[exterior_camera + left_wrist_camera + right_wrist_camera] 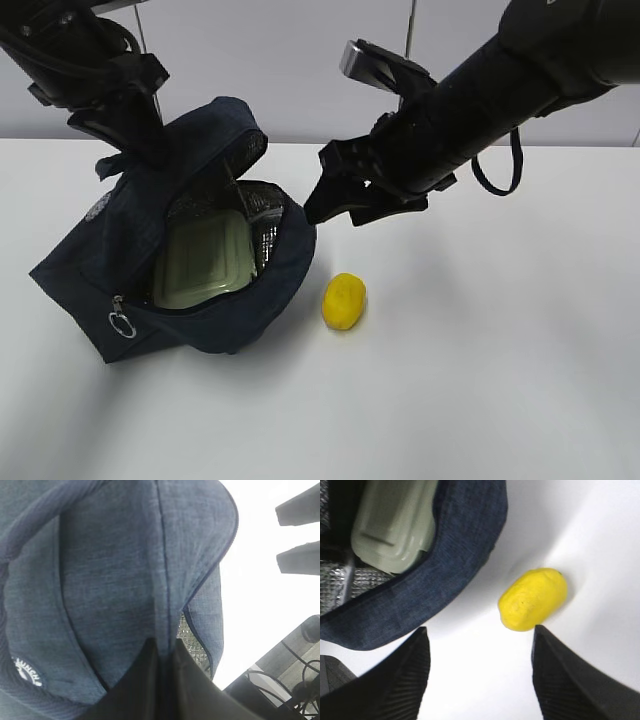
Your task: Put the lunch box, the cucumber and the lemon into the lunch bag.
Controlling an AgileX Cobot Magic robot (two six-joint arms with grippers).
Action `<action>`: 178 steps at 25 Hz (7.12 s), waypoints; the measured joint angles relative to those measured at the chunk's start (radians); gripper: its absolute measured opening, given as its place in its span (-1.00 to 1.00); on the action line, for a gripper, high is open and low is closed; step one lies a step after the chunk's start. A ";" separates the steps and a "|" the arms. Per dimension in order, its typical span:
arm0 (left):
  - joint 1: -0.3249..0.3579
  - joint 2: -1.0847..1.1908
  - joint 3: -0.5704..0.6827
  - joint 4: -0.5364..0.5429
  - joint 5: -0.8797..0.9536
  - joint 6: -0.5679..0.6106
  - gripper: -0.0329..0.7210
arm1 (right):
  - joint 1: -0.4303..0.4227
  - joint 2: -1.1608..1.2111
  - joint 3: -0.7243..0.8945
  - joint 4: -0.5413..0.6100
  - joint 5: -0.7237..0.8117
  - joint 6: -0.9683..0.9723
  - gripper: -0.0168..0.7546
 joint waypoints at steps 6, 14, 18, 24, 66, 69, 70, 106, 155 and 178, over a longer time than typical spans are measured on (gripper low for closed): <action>0.000 0.000 0.000 0.008 0.000 0.001 -0.91 | 0.023 0.000 0.000 -0.207 0.023 0.154 0.28; 0.000 0.000 0.000 0.020 0.000 0.001 -0.91 | 0.059 0.013 0.000 -0.370 0.025 0.322 0.28; -0.005 0.000 0.000 0.024 0.001 0.001 -0.91 | 0.078 0.077 0.000 -0.371 -0.002 0.357 0.28; -0.002 0.000 0.000 0.028 0.001 0.001 -0.91 | 0.080 0.136 0.000 -0.371 -0.067 0.421 0.28; -0.002 0.000 0.000 0.029 0.002 0.001 -0.91 | 0.081 0.213 -0.006 -0.362 -0.121 0.499 -0.08; -0.002 0.000 0.000 0.029 0.002 0.001 -0.91 | 0.081 0.163 -0.006 -0.381 -0.105 0.499 -0.08; -0.002 0.000 0.000 0.029 0.002 0.001 -0.91 | 0.081 0.144 -0.006 -0.385 -0.099 0.499 -0.08; -0.002 0.000 0.000 0.025 0.003 0.002 -0.91 | 0.079 0.148 -0.003 0.593 -0.056 -0.292 -0.07; 0.000 0.000 0.000 0.007 0.003 0.017 -0.91 | 0.050 0.051 0.248 0.602 -0.149 -0.376 0.29; 0.000 0.000 0.000 0.009 0.003 0.017 -0.91 | 0.050 0.161 0.249 0.914 -0.177 -0.605 -0.88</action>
